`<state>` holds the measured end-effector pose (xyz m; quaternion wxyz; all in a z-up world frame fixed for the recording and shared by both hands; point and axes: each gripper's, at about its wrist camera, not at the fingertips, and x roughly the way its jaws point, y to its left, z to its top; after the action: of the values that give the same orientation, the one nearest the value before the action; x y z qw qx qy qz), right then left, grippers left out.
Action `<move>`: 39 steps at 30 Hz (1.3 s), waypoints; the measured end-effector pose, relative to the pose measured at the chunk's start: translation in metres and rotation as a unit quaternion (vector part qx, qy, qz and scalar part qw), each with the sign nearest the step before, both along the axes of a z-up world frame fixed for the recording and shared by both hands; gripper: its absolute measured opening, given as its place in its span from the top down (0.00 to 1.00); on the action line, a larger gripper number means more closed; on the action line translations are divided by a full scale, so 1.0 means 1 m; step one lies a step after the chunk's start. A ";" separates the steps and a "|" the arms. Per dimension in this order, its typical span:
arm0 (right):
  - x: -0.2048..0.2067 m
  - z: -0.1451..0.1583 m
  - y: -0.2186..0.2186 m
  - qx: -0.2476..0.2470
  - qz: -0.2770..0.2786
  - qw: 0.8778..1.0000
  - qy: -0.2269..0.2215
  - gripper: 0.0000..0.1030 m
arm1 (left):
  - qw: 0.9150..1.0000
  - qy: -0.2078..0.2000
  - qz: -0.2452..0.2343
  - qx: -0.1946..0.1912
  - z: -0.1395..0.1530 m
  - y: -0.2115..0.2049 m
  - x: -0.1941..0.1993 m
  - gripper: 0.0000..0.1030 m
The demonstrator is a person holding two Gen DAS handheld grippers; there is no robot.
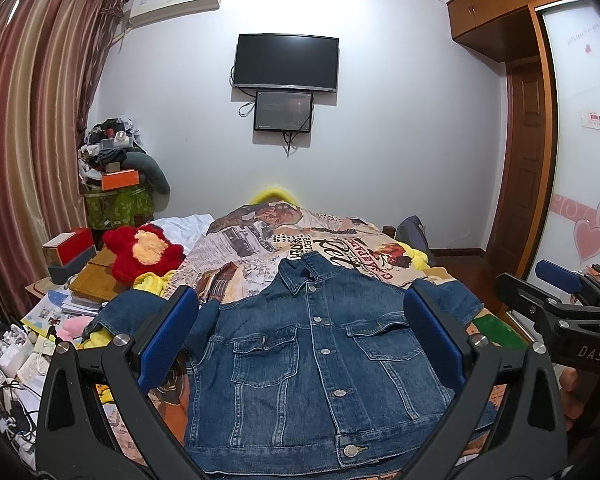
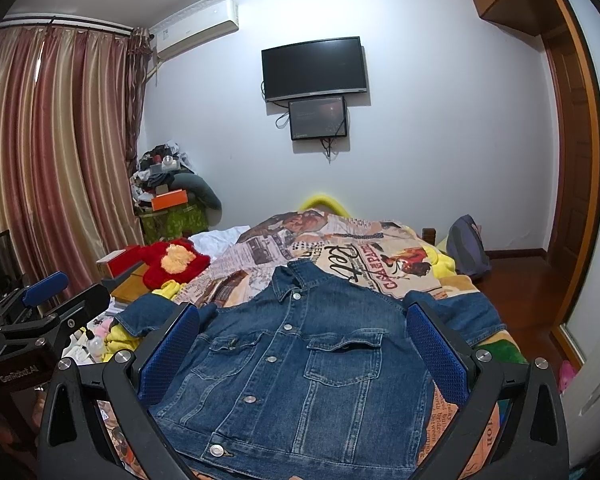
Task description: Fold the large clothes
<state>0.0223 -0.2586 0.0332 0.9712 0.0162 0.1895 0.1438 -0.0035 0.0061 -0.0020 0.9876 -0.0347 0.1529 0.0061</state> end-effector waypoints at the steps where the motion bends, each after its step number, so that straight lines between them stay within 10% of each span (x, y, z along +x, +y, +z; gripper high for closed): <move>1: 0.000 0.001 -0.001 0.000 0.000 1.000 -0.001 0.00 | 1.000 0.000 0.000 0.000 0.000 0.000 0.000 0.00; 27: 0.132 -0.038 0.056 -0.024 0.038 0.996 0.079 0.00 | 0.993 0.037 0.111 -0.015 -0.044 0.108 0.114 0.00; 39: 0.262 -0.117 0.094 -0.071 0.072 0.981 0.167 0.00 | 0.968 0.179 0.160 -0.067 -0.133 0.230 0.192 0.00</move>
<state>0.2846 -0.1649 -0.0834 0.9115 -0.0422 0.3598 0.1949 0.1886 0.2358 -0.1352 0.9258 -0.1231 0.3198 0.1597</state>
